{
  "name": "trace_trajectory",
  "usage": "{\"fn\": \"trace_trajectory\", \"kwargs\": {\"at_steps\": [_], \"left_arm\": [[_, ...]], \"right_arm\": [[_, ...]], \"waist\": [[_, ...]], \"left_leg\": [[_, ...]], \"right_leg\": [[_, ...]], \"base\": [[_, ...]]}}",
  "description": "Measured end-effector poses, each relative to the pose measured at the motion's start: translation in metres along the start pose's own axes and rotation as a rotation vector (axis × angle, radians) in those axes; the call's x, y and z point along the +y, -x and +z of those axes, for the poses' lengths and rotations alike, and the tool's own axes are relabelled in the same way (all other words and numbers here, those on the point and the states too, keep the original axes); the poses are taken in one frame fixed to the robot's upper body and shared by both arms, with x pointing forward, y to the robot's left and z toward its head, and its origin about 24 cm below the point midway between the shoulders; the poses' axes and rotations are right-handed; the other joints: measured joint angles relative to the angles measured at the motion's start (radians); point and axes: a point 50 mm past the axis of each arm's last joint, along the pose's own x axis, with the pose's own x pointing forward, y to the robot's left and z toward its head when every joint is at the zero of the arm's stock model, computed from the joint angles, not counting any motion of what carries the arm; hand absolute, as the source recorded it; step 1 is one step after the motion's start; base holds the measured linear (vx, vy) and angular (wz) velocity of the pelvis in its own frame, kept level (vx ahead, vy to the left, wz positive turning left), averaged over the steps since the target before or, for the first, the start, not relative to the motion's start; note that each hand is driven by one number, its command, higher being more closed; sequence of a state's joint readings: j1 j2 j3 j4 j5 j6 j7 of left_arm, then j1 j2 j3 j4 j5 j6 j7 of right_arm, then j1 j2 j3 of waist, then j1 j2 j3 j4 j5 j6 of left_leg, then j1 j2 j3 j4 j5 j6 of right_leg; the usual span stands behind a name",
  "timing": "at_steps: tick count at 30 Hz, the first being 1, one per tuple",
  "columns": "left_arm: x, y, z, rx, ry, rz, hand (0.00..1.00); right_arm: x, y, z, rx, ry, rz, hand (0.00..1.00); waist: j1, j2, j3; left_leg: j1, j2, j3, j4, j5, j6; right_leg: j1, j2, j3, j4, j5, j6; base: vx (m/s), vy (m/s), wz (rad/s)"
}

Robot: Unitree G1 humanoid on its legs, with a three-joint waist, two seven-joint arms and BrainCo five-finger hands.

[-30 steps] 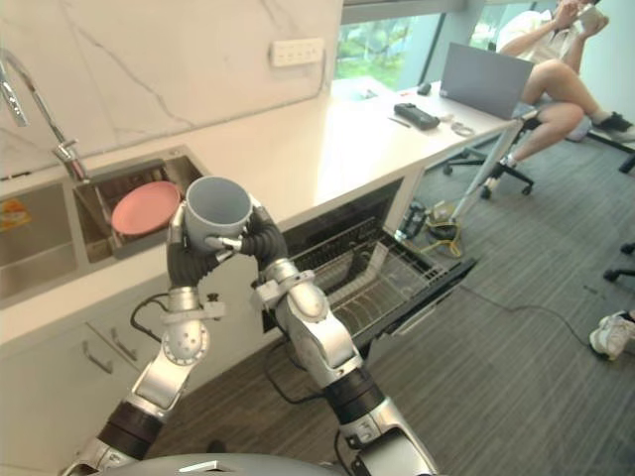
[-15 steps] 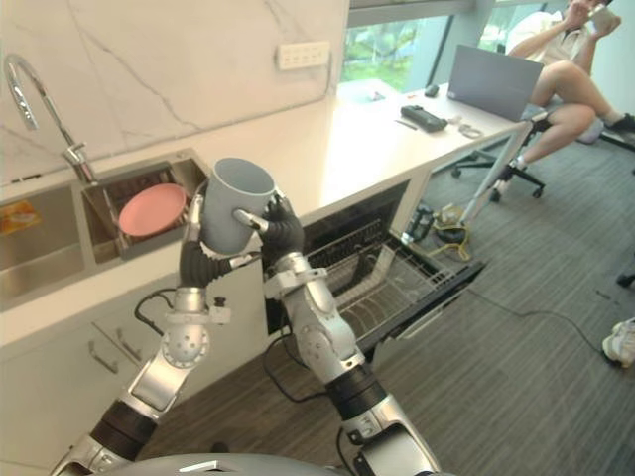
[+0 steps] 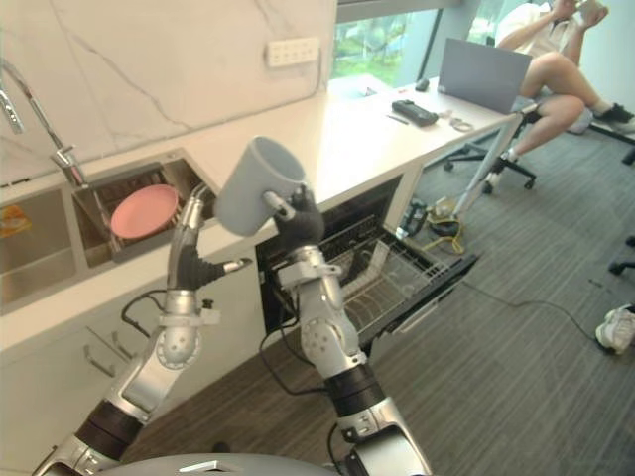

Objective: Walk over to the sink, pick up the cup, carry it to the dishwasher, place the cup inside the dishwasher, then close the dishwasher door

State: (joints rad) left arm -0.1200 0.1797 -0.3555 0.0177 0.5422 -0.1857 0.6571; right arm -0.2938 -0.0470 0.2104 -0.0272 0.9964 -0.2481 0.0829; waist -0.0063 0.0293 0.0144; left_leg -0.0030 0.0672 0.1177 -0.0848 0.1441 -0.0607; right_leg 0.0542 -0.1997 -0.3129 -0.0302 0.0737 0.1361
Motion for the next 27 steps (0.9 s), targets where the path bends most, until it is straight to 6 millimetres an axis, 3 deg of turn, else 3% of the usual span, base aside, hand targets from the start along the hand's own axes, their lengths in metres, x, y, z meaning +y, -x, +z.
{"fn": "trace_trajectory", "kwargs": {"at_steps": [2,6,13,21,24,27], "left_arm": [[0.014,-0.005,-0.006,0.011,-0.03,0.099,0.0],[0.022,-0.008,-0.008,0.019,-0.04,0.176,0.0],[0.019,-0.012,-0.004,0.043,0.048,0.178,0.0],[-0.013,-0.005,0.004,0.184,0.645,-0.255,0.0],[-0.035,0.017,0.004,0.289,0.805,-0.478,0.0],[-0.061,0.057,-0.002,0.457,0.9,-0.705,0.0]], "right_arm": [[-0.017,0.008,0.017,-0.083,-0.023,-0.078,1.0],[-0.037,0.018,0.039,-0.202,-0.044,-0.166,1.0],[-0.047,0.031,0.071,-0.358,0.018,-0.214,1.0],[-0.062,0.042,0.128,-0.412,0.492,-0.286,1.0],[-0.069,0.042,0.139,-0.348,0.666,-0.314,1.0],[-0.088,0.049,0.149,-0.243,0.843,-0.404,1.0]], "waist": [[-0.003,0.002,0.0],[-0.01,0.005,0.0],[-0.027,0.005,0.0],[-0.031,0.008,0.016],[-0.031,0.007,0.017],[-0.029,-0.002,0.027]], "left_leg": [[0.0,0.0,0.004,0.0,-0.003,0.0],[0.001,0.0,0.016,0.0,-0.008,-0.002],[0.007,0.001,0.029,0.0,-0.013,-0.001],[0.012,0.003,0.045,0.0,-0.021,-0.004],[0.002,0.006,0.045,0.0,-0.023,-0.004],[-0.014,0.015,0.018,0.001,-0.022,-0.005]], "right_leg": [[0.0,0.0,0.001,-0.002,0.0,0.0],[-0.001,0.0,0.006,-0.009,0.0,0.0],[-0.002,0.003,0.026,-0.015,0.009,-0.001],[-0.005,0.004,0.036,-0.012,0.003,0.008],[-0.016,0.005,0.045,-0.004,0.0,0.01],[-0.018,0.008,0.028,0.022,-0.022,0.009]], "base": [[0.0,0.0,0.0],[0.01,-0.008,-0.05],[0.02,-0.01,-0.08],[-0.02,-0.001,-0.03],[-0.01,-0.005,-0.04],[-0.01,-0.035,0.24]]}}
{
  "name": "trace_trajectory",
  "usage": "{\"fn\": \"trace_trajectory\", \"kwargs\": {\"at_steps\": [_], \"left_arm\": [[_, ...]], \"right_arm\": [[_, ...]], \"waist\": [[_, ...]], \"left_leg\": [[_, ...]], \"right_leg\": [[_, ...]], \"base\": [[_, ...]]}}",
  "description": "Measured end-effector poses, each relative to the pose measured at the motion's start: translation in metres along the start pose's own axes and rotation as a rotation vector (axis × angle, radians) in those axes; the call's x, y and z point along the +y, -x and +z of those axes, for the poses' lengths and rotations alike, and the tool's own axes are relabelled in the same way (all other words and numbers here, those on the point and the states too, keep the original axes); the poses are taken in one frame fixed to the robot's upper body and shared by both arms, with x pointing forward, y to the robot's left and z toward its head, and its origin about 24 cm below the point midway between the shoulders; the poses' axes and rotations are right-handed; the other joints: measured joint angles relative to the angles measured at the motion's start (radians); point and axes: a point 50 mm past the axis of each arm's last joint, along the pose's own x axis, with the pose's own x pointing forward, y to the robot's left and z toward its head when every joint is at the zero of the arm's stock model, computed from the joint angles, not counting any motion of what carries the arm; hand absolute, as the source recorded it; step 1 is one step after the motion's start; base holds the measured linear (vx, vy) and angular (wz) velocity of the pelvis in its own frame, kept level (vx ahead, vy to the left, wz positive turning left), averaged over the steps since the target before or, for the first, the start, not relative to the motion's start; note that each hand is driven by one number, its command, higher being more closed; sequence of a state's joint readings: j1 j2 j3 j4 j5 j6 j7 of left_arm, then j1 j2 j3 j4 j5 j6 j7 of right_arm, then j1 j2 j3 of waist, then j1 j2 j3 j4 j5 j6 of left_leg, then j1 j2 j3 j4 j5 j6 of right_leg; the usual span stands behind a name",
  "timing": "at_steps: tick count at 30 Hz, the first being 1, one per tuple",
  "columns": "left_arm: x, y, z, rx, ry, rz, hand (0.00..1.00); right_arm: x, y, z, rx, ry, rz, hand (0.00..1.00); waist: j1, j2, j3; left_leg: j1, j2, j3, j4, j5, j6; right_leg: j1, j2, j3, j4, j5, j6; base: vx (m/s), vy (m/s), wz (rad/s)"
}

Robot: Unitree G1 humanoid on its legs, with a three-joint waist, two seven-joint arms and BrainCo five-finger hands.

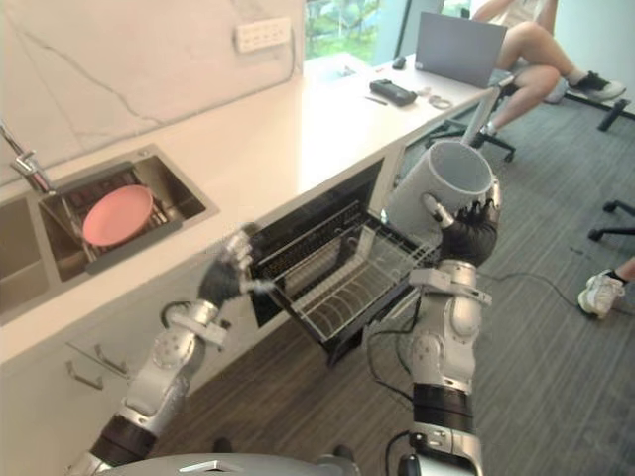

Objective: Walk over to the sink, pick up the cup, carry it to the dishwasher, place the cup inside the dishwasher, then close the dishwasher door

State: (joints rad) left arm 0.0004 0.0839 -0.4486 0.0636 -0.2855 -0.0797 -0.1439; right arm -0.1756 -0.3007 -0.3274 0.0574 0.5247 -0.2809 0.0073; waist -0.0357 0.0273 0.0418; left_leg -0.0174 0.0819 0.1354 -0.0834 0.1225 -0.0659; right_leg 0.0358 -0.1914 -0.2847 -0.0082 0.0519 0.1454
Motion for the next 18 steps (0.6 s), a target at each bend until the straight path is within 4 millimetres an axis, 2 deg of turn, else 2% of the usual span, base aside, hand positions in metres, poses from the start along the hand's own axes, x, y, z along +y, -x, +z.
{"fn": "trace_trajectory", "kwargs": {"at_steps": [2,3,4,5,6,7,8,11,12,14,18], "left_arm": [[-0.006,0.022,-0.049,0.245,0.128,-0.027,0.0],[-0.005,0.03,-0.062,0.307,0.156,-0.021,0.0],[-0.002,0.046,-0.083,0.415,0.202,0.01,0.0],[0.001,0.061,-0.098,0.492,0.226,0.04,0.0],[0.007,0.082,-0.114,0.573,0.255,0.09,0.0],[0.01,0.097,-0.124,0.622,0.278,0.13,0.0],[0.013,0.112,-0.133,0.669,0.282,0.168,0.0],[0.026,0.131,-0.142,0.729,0.236,0.258,0.0],[0.034,0.135,-0.145,0.733,0.218,0.314,0.0],[0.043,0.145,-0.151,0.765,0.176,0.399,0.0],[0.059,0.17,-0.158,0.839,0.157,0.56,0.0]], "right_arm": [[-0.015,-0.001,-0.009,0.091,0.14,-0.009,1.0],[-0.018,-0.001,-0.011,0.111,0.171,-0.009,1.0],[-0.022,-0.002,-0.014,0.142,0.23,-0.004,1.0],[-0.024,-0.002,-0.016,0.164,0.271,0.004,1.0],[-0.025,-0.004,-0.016,0.176,0.313,0.015,1.0],[-0.025,-0.006,-0.017,0.189,0.343,0.023,1.0],[-0.026,-0.009,-0.019,0.206,0.373,0.023,1.0],[-0.028,-0.02,-0.023,0.266,0.471,0.031,1.0],[-0.024,-0.023,-0.029,0.301,0.492,0.051,1.0],[-0.02,-0.023,-0.034,0.347,0.515,0.085,1.0],[-0.028,-0.02,-0.045,0.457,0.564,0.068,1.0]], "waist": [[0.008,-0.003,0.019],[0.012,-0.006,0.028],[0.027,-0.004,0.048],[0.036,-0.013,0.063],[0.049,-0.001,0.074],[0.054,-0.003,0.081],[0.061,0.0,0.084],[0.078,0.014,0.103],[0.081,0.028,0.107],[0.08,0.04,0.109],[0.071,0.079,0.128]], "left_leg": [[-0.006,0.002,-0.03,0.027,-0.008,-0.001],[-0.011,0.003,-0.035,0.058,-0.021,-0.004],[-0.035,0.007,-0.051,0.134,-0.052,0.001],[-0.062,0.012,-0.059,0.193,-0.077,0.002],[-0.086,0.016,-0.074,0.251,-0.097,-0.001],[-0.094,0.016,-0.084,0.268,-0.098,-0.003],[-0.095,0.017,-0.088,0.271,-0.098,-0.003],[-0.089,0.016,-0.109,0.262,-0.099,-0.001],[-0.066,0.012,-0.104,0.235,-0.089,-0.001],[-0.038,0.008,-0.094,0.178,-0.075,-0.004],[-0.049,-0.002,-0.084,0.089,-0.039,-0.01]], "right_leg": [[-0.007,-0.002,-0.013,0.071,-0.05,-0.002],[-0.008,-0.005,-0.019,0.094,-0.064,-0.005],[-0.015,-0.011,-0.026,0.149,-0.09,-0.008],[-0.025,-0.014,-0.03,0.186,-0.11,-0.008],[-0.03,-0.015,-0.034,0.222,-0.13,-0.011],[-0.03,-0.016,-0.038,0.235,-0.139,-0.013],[-0.029,-0.017,-0.043,0.241,-0.144,-0.012],[-0.02,-0.022,-0.053,0.245,-0.156,-0.018],[-0.011,-0.025,-0.051,0.24,-0.153,-0.017],[-0.009,-0.026,-0.043,0.223,-0.144,-0.007],[-0.052,-0.024,-0.029,0.189,-0.113,-0.005]], "base": [[0.01,-0.031,0.41],[0.04,-0.043,0.36],[0.02,-0.041,0.27],[-0.01,-0.064,0.26],[-0.02,-0.059,0.25],[-0.02,-0.056,0.23],[-0.02,-0.036,0.29],[-0.07,-0.012,0.17],[-0.12,0.004,-0.08],[-0.11,0.007,-0.12],[-0.05,0.01,-0.11]]}}
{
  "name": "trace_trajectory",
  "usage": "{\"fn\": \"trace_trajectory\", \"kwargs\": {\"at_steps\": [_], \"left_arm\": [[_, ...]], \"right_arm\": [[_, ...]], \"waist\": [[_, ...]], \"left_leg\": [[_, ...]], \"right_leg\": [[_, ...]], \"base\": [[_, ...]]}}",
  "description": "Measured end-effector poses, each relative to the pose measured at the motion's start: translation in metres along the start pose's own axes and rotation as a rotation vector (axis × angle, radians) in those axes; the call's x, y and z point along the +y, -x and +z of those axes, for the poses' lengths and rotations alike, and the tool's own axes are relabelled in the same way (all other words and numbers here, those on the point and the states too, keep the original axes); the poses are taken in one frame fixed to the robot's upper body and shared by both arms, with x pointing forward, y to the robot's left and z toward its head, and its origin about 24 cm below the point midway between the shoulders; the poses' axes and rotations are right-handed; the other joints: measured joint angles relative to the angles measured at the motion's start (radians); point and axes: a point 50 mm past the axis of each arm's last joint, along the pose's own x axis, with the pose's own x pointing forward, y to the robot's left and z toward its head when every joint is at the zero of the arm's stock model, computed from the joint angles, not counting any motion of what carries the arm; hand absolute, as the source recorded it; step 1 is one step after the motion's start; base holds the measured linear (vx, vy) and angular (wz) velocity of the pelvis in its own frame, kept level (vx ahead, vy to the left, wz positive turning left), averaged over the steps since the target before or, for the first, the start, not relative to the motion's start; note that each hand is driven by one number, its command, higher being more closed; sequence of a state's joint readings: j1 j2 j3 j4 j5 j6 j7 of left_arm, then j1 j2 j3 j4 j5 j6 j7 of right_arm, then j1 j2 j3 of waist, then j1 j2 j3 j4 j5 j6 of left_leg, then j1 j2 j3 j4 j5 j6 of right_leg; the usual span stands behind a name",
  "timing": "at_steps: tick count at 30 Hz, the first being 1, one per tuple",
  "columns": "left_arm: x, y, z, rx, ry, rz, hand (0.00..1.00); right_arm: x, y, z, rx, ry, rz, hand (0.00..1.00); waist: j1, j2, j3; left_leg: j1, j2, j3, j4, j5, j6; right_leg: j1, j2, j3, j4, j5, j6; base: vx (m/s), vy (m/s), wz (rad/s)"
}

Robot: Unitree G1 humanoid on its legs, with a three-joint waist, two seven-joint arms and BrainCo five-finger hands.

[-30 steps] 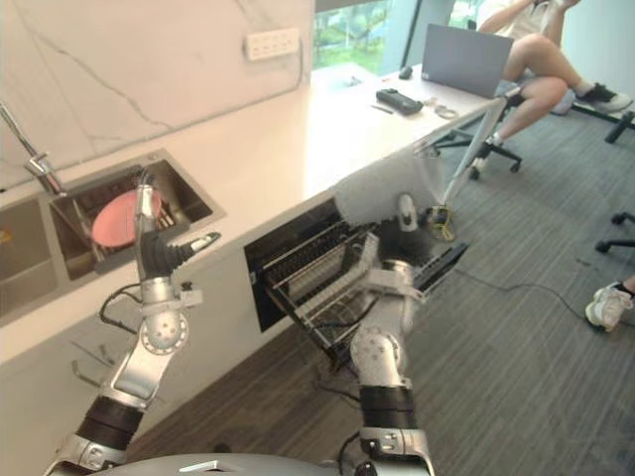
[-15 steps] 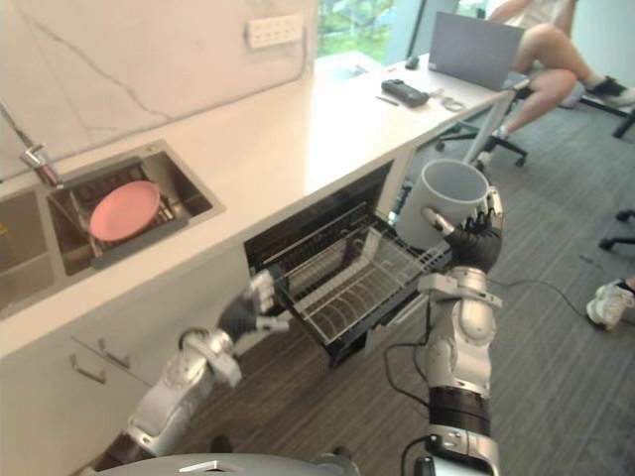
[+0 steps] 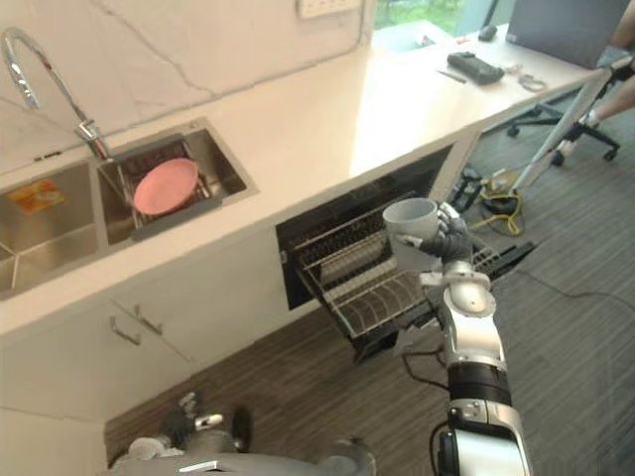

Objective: Walk over to the sink, pick up the cup, carry it to the dishwasher, place the cup inside the dishwasher, then close the dishwasher door

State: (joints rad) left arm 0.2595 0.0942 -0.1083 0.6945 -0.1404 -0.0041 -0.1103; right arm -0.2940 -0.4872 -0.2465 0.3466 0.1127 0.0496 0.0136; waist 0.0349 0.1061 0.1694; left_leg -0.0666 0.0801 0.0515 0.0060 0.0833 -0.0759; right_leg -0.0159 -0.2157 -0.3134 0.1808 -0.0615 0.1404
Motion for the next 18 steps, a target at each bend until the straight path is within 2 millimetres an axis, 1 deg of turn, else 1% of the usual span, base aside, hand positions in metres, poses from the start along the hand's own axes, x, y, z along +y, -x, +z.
{"fn": "trace_trajectory", "kwargs": {"at_steps": [1,2,3,4,5,6,7,8,9,10,11,13,16,18], "left_arm": [[0.005,0.001,-0.002,0.012,0.005,0.026,0.0],[0.014,0.002,-0.012,0.061,0.005,0.089,0.0],[0.019,0.003,-0.017,0.088,0.007,0.117,0.0],[0.025,0.004,-0.02,0.11,0.026,0.156,0.0],[0.029,0.004,-0.022,0.13,0.025,0.179,0.0],[0.03,0.004,-0.022,0.134,0.028,0.18,0.0],[0.031,0.004,-0.021,0.132,0.028,0.184,0.0],[0.033,0.003,-0.02,0.129,0.025,0.187,0.0],[0.034,0.002,-0.017,0.119,0.027,0.191,0.0],[0.035,0.002,-0.015,0.113,0.034,0.196,0.0],[0.036,0.002,-0.015,0.114,0.037,0.198,0.0],[0.035,0.002,-0.018,0.123,0.04,0.199,0.0],[0.034,0.002,-0.018,0.123,0.045,0.197,0.0],[0.034,0.002,-0.019,0.124,0.044,0.199,0.0]], "right_arm": [[0.0,0.0,-0.004,0.022,0.009,-0.002,1.0],[0.0,-0.003,-0.01,0.066,0.04,-0.006,1.0],[0.001,-0.005,-0.011,0.08,0.047,-0.009,1.0],[0.001,-0.01,-0.01,0.099,0.066,-0.025,1.0],[0.002,-0.017,-0.004,0.1,0.076,-0.044,1.0],[0.002,-0.022,0.001,0.09,0.081,-0.049,1.0],[-0.002,-0.03,0.014,0.062,0.088,-0.071,1.0],[-0.004,-0.034,0.021,0.047,0.087,-0.089,1.0],[-0.01,-0.039,0.035,0.01,0.093,-0.118,1.0],[-0.014,-0.046,0.049,-0.02,0.089,-0.147,1.0],[-0.016,-0.052,0.06,-0.037,0.092,-0.163,1.0],[-0.018,-0.057,0.07,-0.055,0.114,-0.166,1.0],[-0.017,-0.062,0.081,-0.071,0.121,-0.166,1.0],[-0.014,-0.066,0.088,-0.083,0.146,-0.154,1.0]], "waist": [[0.0,0.003,0.002],[0.0,0.004,0.015],[-0.001,0.002,0.032],[0.0,-0.007,0.071],[0.001,-0.016,0.109],[0.003,-0.016,0.123],[0.01,-0.023,0.157],[0.015,-0.027,0.172],[0.023,-0.032,0.203],[0.025,-0.033,0.225],[0.034,-0.032,0.239],[0.047,-0.031,0.24],[0.049,-0.029,0.254],[0.051,-0.028,0.274]], "left_leg": [[-0.005,0.0,-0.001,0.0,0.005,0.0],[-0.022,0.0,-0.008,0.0,0.019,0.0],[-0.026,0.001,-0.013,0.003,0.022,0.0],[-0.032,0.001,-0.021,0.003,0.032,0.0],[-0.045,0.003,-0.026,0.001,0.044,0.0],[-0.056,0.003,-0.027,0.0,0.048,0.0],[-0.07,0.003,-0.033,-0.009,0.057,-0.001],[-0.077,0.003,-0.036,-0.016,0.064,0.0],[-0.084,0.002,-0.041,-0.029,0.076,0.003],[-0.098,-0.001,-0.052,-0.031,0.082,0.005],[-0.102,-0.005,-0.051,-0.034,0.09,0.015],[-0.116,-0.012,-0.054,-0.035,0.093,0.018],[-0.125,-0.022,-0.066,-0.038,0.095,0.021],[-0.128,-0.03,-0.077,-0.045,0.096,0.023]], "right_leg": [[-0.011,0.0,0.0,0.001,0.003,0.0],[-0.028,0.002,-0.002,0.001,0.009,-0.001],[-0.031,0.003,-0.002,0.001,0.011,-0.002],[-0.036,0.004,-0.006,0.0,0.015,-0.004],[-0.048,0.006,-0.012,0.0,0.029,-0.006],[-0.057,0.007,-0.015,0.0,0.032,-0.008],[-0.07,0.007,-0.024,-0.004,0.039,-0.01],[-0.078,0.008,-0.025,-0.005,0.041,-0.01],[-0.089,0.007,-0.029,-0.004,0.044,-0.01],[-0.096,0.006,-0.032,-0.001,0.048,-0.008],[-0.103,0.003,-0.032,0.001,0.05,-0.008],[-0.122,-0.004,-0.033,0.008,0.047,-0.005],[-0.128,-0.013,-0.04,0.015,0.043,-0.002],[-0.136,-0.027,-0.051,0.037,0.029,0.001]], "base": [[0.0,0.0,0.0],[0.0,0.0,0.0],[0.02,-0.022,0.03],[0.0,-0.02,0.1],[-0.01,-0.018,0.11],[-0.03,-0.01,0.14],[-0.02,-0.021,0.11],[-0.02,-0.028,0.14],[0.0,-0.035,0.19],[0.02,-0.031,0.16],[0.03,-0.029,0.12],[0.05,-0.029,0.04],[0.04,-0.031,0.1],[0.0,-0.023,0.15]]}}
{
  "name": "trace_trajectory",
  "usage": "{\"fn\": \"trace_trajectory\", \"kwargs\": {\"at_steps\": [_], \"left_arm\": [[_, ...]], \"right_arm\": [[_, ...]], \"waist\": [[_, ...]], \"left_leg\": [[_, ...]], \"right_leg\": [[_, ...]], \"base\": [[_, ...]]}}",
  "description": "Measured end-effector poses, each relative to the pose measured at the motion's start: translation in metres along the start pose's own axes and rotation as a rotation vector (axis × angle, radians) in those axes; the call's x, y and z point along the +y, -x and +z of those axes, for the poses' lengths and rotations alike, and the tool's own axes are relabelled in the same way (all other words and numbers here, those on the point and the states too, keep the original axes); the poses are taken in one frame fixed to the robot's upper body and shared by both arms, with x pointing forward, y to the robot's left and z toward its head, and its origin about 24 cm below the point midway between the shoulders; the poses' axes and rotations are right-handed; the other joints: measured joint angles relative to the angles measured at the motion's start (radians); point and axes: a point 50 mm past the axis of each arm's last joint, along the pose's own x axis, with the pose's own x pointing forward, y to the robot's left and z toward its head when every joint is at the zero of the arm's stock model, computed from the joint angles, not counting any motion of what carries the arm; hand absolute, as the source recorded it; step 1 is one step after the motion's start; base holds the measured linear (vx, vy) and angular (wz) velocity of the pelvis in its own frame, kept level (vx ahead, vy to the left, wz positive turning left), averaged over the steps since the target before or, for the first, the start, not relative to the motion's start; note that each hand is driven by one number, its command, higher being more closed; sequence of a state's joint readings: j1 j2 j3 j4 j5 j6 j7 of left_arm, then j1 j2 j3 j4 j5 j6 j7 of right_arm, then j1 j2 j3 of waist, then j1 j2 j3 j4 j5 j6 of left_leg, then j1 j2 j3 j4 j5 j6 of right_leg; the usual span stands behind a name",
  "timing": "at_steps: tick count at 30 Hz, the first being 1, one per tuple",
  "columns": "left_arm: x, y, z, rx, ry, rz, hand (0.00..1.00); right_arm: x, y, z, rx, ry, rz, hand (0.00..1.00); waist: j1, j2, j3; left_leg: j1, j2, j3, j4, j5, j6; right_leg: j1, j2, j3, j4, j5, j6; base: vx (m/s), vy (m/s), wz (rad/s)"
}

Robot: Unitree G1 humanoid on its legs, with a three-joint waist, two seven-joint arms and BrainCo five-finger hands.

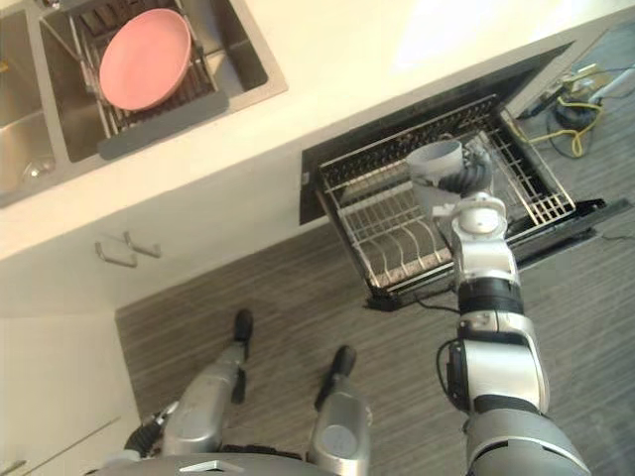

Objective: Walk over to the sink, pick up the cup, carry it to the dishwasher, place the cup inside the dishwasher, then close the dishwasher door

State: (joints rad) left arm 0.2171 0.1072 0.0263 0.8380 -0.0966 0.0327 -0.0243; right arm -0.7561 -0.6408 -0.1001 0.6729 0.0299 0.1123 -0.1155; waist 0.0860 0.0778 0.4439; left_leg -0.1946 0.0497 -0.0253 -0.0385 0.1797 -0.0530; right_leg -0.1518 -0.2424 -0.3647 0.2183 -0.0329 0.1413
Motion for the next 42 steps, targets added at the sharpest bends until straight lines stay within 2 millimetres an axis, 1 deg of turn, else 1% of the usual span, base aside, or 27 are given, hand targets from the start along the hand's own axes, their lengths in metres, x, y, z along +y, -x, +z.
{"fn": "trace_trajectory", "kwargs": {"at_steps": [4,6,7,8,9,12,14,16,19,22,24,27,30,31,33,36,42], "left_arm": [[-0.001,-0.001,0.0,0.006,-0.006,-0.006,0.0],[-0.002,-0.001,-0.001,0.019,-0.008,-0.01,0.0],[-0.002,-0.002,-0.002,0.023,-0.009,-0.01,0.0],[-0.003,-0.003,-0.002,0.032,-0.011,-0.013,0.0],[-0.003,-0.003,-0.001,0.032,-0.013,-0.014,0.0],[-0.005,-0.005,0.001,0.032,-0.042,-0.027,0.0],[-0.009,-0.006,0.005,0.03,-0.061,-0.047,0.0],[-0.012,-0.008,0.007,0.028,-0.077,-0.058,0.0],[-0.014,-0.008,0.007,0.033,-0.089,-0.082,0.0],[-0.018,-0.008,0.004,0.043,-0.114,-0.101,0.0],[-0.022,-0.008,0.001,0.054,-0.134,-0.116,0.0],[-0.024,-0.009,0.003,0.041,-0.147,-0.122,0.0],[-0.029,-0.011,0.007,0.034,-0.179,-0.141,0.0],[-0.03,-0.011,0.008,0.031,-0.181,-0.143,0.0],[-0.03,-0.011,0.007,0.027,-0.184,-0.145,0.0],[-0.031,-0.011,0.007,0.025,-0.184,-0.146,0.0],[-0.035,-0.011,0.008,0.014,-0.196,-0.15,0.0]], "right_arm": [[0.003,-0.007,0.009,0.004,0.03,0.011,1.0],[0.009,-0.009,0.013,0.02,0.065,0.051,1.0],[0.011,-0.01,0.012,0.027,0.073,0.064,1.0],[0.012,-0.011,0.009,0.05,0.095,0.081,1.0],[0.012,-0.011,0.009,0.061,0.102,0.083,1.0],[0.012,-0.014,0.003,0.124,0.115,0.101,1.0],[0.01,-0.015,-0.003,0.169,0.126,0.106,1.0],[0.008,-0.017,-0.003,0.183,0.141,0.105,1.0],[0.009,-0.017,-0.003,0.211,0.144,0.112,1.0],[0.008,-0.016,-0.011,0.259,0.148,0.109,1.0],[0.005,-0.018,-0.01,0.26,0.154,0.101,1.0],[0.0,-0.02,-0.006,0.266,0.183,0.091,1.0],[-0.007,-0.022,-0.003,0.27,0.186,0.068,1.0],[-0.006,-0.023,-0.002,0.266,0.19,0.066,0.0],[-0.007,-0.025,0.005,0.248,0.201,0.052,0.0],[-0.007,-0.025,0.006,0.239,0.202,0.026,0.0],[-0.007,-0.026,0.012,0.181,0.111,-0.034,0.0]], "waist": [[0.021,0.002,0.009],[0.03,0.003,0.018],[0.033,0.002,0.019],[0.044,0.003,0.019],[0.049,0.003,0.019],[0.056,0.007,0.025],[0.075,0.023,0.039],[0.087,0.035,0.047],[0.096,0.043,0.055],[0.11,0.048,0.058],[0.113,0.051,0.059],[0.122,0.056,0.061],[0.136,0.076,0.07],[0.138,0.077,0.07],[0.14,0.078,0.07],[0.143,0.08,0.071],[0.152,0.09,0.073]], "left_leg": [[-0.029,-0.003,-0.001,0.001,0.007,0.0],[-0.038,-0.004,-0.006,0.001,0.013,0.0],[-0.039,-0.004,-0.006,0.002,0.013,0.0],[-0.046,-0.006,-0.007,0.003,0.014,-0.001],[-0.054,-0.006,-0.008,0.005,0.015,-0.001],[-0.092,-0.008,-0.027,0.009,0.027,-0.005],[-0.105,-0.008,-0.031,0.012,0.031,-0.008],[-0.128,-0.007,-0.035,0.018,0.034,-0.012],[-0.159,-0.005,-0.042,0.018,0.044,-0.015],[-0.176,-0.005,-0.045,0.021,0.046,-0.017],[-0.191,-0.005,-0.049,0.022,0.055,-0.013],[-0.216,-0.005,-0.05,0.036,0.054,-0.015],[-0.231,-0.006,-0.055,0.05,0.051,-0.018],[-0.238,-0.005,-0.055,0.056,0.046,-0.024],[-0.248,-0.003,-0.056,0.06,0.045,-0.026],[-0.259,-0.001,-0.058,0.075,0.043,-0.026],[-0.265,0.0,-0.057,0.092,0.032,-0.031]], "right_leg": [[-0.047,-0.011,0.004,0.041,-0.015,-0.003],[-0.062,-0.015,0.003,0.062,-0.024,-0.005],[-0.065,-0.016,0.003,0.069,-0.028,-0.005],[-0.079,-0.02,0.003,0.085,-0.035,-0.006],[-0.089,-0.023,0.003,0.094,-0.038,-0.007],[-0.132,-0.03,-0.003,0.127,-0.052,-0.013],[-0.149,-0.033,-0.005,0.143,-0.057,-0.016],[-0.172,-0.034,-0.006,0.155,-0.06,-0.02],[-0.207,-0.034,-0.007,0.173,-0.062,-0.023],[-0.227,-0.036,-0.007,0.184,-0.065,-0.026],[-0.243,-0.038,-0.008,0.192,-0.067,-0.028],[-0.27,-0.041,-0.008,0.207,-0.069,-0.031],[-0.283,-0.043,-0.009,0.222,-0.078,-0.037],[-0.289,-0.044,-0.009,0.226,-0.079,-0.037],[-0.301,-0.043,-0.008,0.234,-0.082,-0.043],[-0.309,-0.044,-0.009,0.245,-0.086,-0.044],[-0.315,-0.043,-0.004,0.257,-0.09,-0.046]], "base": [[-0.01,-0.046,0.03],[-0.01,-0.061,0.07],[-0.03,-0.067,0.05],[-0.02,-0.043,0.03],[-0.03,-0.056,0.09],[-0.06,-0.067,0.17],[-0.06,-0.056,0.05],[-0.06,-0.055,0.03],[-0.05,-0.062,0.05],[-0.02,-0.053,0.03],[-0.01,-0.047,0.04],[-0.02,-0.056,0.01],[-0.02,-0.053,0.04],[-0.03,-0.055,-0.02],[-0.02,-0.056,-0.02],[0.0,-0.057,0.0],[0.0,-0.045,-0.02]]}}
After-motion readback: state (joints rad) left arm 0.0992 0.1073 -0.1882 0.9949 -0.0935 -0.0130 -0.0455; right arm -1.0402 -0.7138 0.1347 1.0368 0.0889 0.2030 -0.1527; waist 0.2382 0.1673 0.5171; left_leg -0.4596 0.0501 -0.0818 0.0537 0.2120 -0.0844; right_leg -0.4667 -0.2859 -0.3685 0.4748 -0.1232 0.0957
